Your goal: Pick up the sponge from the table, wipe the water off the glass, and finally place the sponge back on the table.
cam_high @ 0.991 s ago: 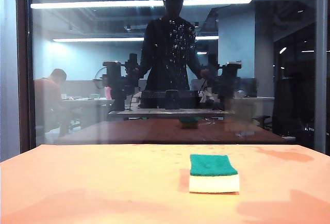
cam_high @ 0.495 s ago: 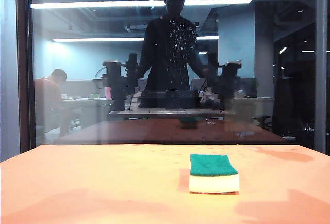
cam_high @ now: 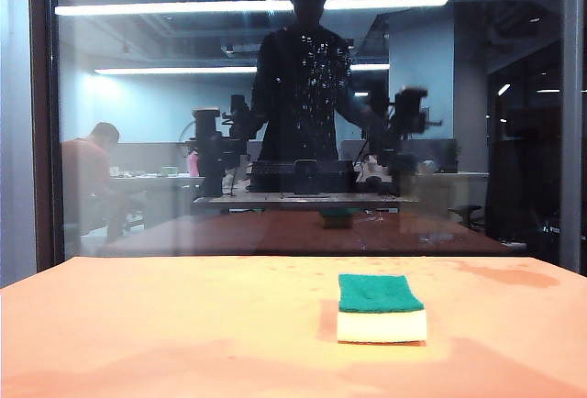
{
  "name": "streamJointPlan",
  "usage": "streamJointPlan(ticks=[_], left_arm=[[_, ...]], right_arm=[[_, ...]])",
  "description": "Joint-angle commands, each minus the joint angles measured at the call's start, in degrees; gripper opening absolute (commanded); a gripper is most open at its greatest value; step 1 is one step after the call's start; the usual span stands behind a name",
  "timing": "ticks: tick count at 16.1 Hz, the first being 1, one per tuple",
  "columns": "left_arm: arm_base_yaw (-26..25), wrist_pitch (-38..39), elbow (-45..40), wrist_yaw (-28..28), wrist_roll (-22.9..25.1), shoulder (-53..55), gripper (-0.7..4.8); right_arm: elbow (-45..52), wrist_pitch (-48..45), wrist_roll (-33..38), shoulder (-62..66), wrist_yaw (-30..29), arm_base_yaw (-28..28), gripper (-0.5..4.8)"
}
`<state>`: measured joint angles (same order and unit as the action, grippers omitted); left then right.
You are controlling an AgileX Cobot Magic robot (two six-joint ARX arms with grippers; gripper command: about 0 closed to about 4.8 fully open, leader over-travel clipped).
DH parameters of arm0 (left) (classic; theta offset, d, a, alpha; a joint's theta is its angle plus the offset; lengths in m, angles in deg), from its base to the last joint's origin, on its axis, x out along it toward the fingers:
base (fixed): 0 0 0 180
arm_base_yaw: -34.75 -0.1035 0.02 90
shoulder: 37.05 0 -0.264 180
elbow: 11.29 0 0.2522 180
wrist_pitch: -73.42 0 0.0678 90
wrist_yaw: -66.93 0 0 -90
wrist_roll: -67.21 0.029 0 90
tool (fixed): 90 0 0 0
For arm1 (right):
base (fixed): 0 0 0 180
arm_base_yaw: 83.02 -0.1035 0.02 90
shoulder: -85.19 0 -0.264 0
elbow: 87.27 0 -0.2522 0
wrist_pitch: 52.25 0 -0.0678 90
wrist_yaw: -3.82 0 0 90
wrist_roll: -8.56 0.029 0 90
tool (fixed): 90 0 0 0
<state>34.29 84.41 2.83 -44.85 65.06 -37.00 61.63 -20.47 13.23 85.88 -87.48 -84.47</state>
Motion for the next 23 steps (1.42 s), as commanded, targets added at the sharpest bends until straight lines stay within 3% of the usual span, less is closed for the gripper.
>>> streamJointPlan(ticks=[1,8,12,14,16,18,20,23], left_arm=[[0.0,-0.4,0.2,-5.9,-3.7,0.1,-0.06],[0.0,3.7,0.2,-11.5,-5.4,0.1,-0.06],[0.0,6.3,0.2,-13.2,-5.4,0.1,-0.06],[0.0,7.6,0.2,-13.2,-5.5,0.1,-0.06],[0.0,8.0,0.2,-13.2,-5.7,0.1,-0.06],[0.0,8.0,0.2,-13.2,-6.5,0.1,-0.06],[0.0,8.1,0.2,-13.2,-6.5,0.1,-0.06],[0.0,8.8,0.2,-13.2,-6.5,0.1,-0.06]], right_arm=[[-5.6,4.3,0.8,3.6,-3.0,0.0,-0.06],[-19.6,9.3,10.6,26.8,-18.4,-0.1,0.03],[-23.7,10.0,13.6,40.9,-29.3,-0.1,1.72],[-23.7,10.2,14.9,48.3,-34.7,-0.9,2.16],[-23.7,9.8,14.9,54.1,-37.0,-2.7,2.65],[-23.7,8.4,15.0,60.7,-37.3,-5.7,3.83],[-23.7,6.1,15.1,66.2,-37.0,-8.8,4.29],[-23.7,-0.8,17.9,74.3,-35.7,-11.9,4.32]])
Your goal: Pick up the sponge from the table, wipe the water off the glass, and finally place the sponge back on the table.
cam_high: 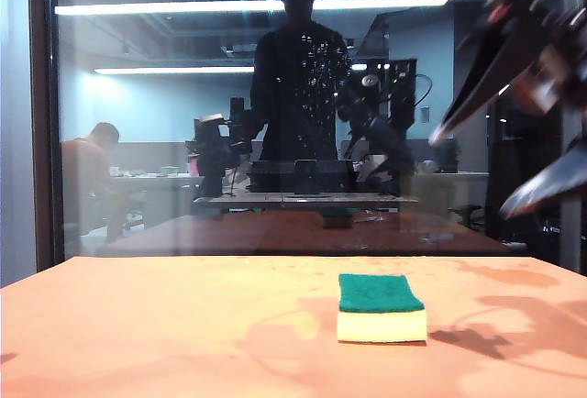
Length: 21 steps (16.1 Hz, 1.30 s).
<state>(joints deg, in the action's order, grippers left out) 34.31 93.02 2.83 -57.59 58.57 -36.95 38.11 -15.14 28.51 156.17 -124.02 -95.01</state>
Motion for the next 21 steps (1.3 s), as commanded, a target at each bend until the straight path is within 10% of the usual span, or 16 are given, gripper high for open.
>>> streamJointPlan(ticks=[1,19,21], left_arm=[[0.0,0.6,0.2,-0.4,0.0,0.0,-0.06],[0.0,2.3,0.2,-0.4,0.0,0.0,-0.06],[0.0,2.3,0.2,-0.4,0.0,0.0,-0.06]], right_arm=[[-0.3,-9.0,4.3,6.6,0.8,-1.7,4.32],[-18.5,-8.0,6.0,35.7,11.0,-9.1,4.30],[-18.8,-8.4,6.1,37.0,12.0,-9.9,3.43]])
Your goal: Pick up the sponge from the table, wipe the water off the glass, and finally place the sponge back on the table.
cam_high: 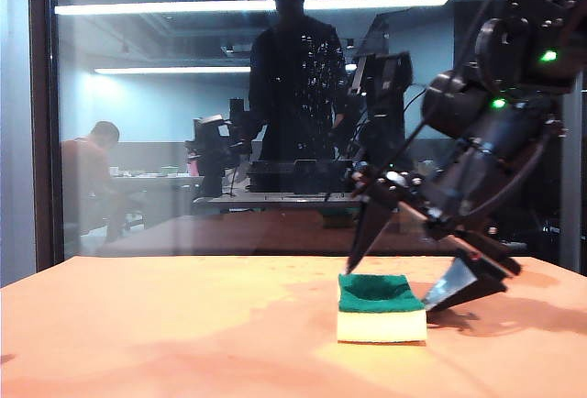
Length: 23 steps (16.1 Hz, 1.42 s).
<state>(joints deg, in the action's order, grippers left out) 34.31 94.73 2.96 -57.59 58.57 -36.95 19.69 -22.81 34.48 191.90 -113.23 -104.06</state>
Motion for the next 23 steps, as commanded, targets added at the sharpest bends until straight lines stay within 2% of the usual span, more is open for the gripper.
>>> streamJointPlan(ticks=[1,2,3,11,17,23], left_arm=[[0.0,0.6,0.1,-0.3,0.0,0.0,-0.06],[0.0,0.6,0.1,-0.4,0.0,0.0,-0.06],[0.0,0.6,0.1,-0.4,0.0,0.0,-0.06],[0.0,0.5,0.1,-0.2,0.0,0.0,-0.06],[0.0,0.5,0.1,-0.2,0.0,0.0,-0.06],[0.0,0.0,0.1,0.0,0.0,0.0,-0.06]], right_arm=[[-0.4,-0.7,0.2,1.6,1.8,-1.0,1.95],[-0.4,-0.7,0.2,1.6,1.9,-1.1,0.66],[-0.4,-0.9,0.2,1.6,2.4,-1.1,-0.02],[-0.7,-1.7,-0.4,1.0,2.9,-1.1,-0.06],[-1.4,-8.5,-2.2,-5.4,5.1,-1.0,-0.06],[-11.1,-8.7,-7.4,-6.8,9.2,-1.0,-0.06]])
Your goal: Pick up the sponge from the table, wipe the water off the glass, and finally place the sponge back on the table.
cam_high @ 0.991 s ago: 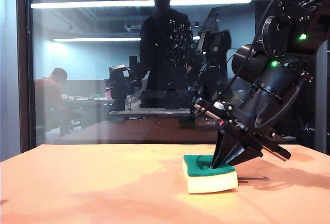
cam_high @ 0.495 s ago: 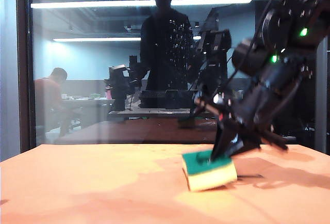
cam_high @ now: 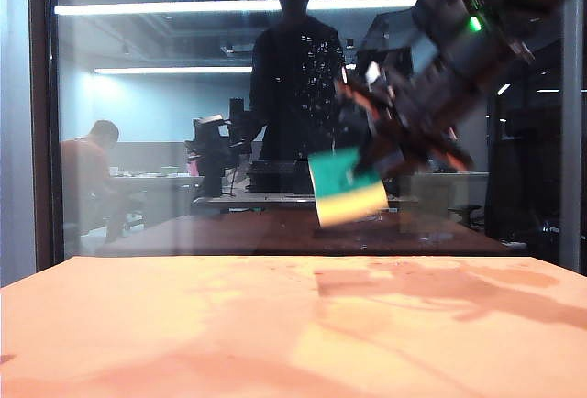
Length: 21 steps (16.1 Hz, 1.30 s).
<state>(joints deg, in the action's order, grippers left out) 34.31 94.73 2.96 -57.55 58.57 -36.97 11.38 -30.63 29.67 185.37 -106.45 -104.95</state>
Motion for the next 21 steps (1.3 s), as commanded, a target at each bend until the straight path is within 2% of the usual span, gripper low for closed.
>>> streamJointPlan(ticks=[1,6,10,15,18,21], left_arm=[[0.0,-0.4,0.1,0.0,0.0,0.1,-0.06],[0.0,-2.3,0.1,1.3,0.3,0.1,-0.06],[0.0,-6.1,0.1,1.3,0.3,0.1,-0.06],[0.0,-6.9,0.1,1.3,0.3,0.1,-0.06],[0.0,-7.7,0.1,1.3,0.3,0.1,-0.06],[0.0,-7.7,0.1,1.3,0.3,0.1,-0.06]], right_arm=[[-4.3,-1.0,-3.7,-0.3,3.8,-0.1,-0.06],[-9.8,-4.8,-8.6,-0.3,8.1,0.6,-0.06],[-10.6,-14.2,-9.4,-0.3,8.7,3.1,-0.06],[-10.7,-26.5,-10.0,-0.1,8.6,5.7,-0.06],[-14.1,-26.5,-11.8,1.4,7.6,6.6,-0.06],[-22.8,-24.3,-12.9,6.3,5.1,7.2,-0.06]])
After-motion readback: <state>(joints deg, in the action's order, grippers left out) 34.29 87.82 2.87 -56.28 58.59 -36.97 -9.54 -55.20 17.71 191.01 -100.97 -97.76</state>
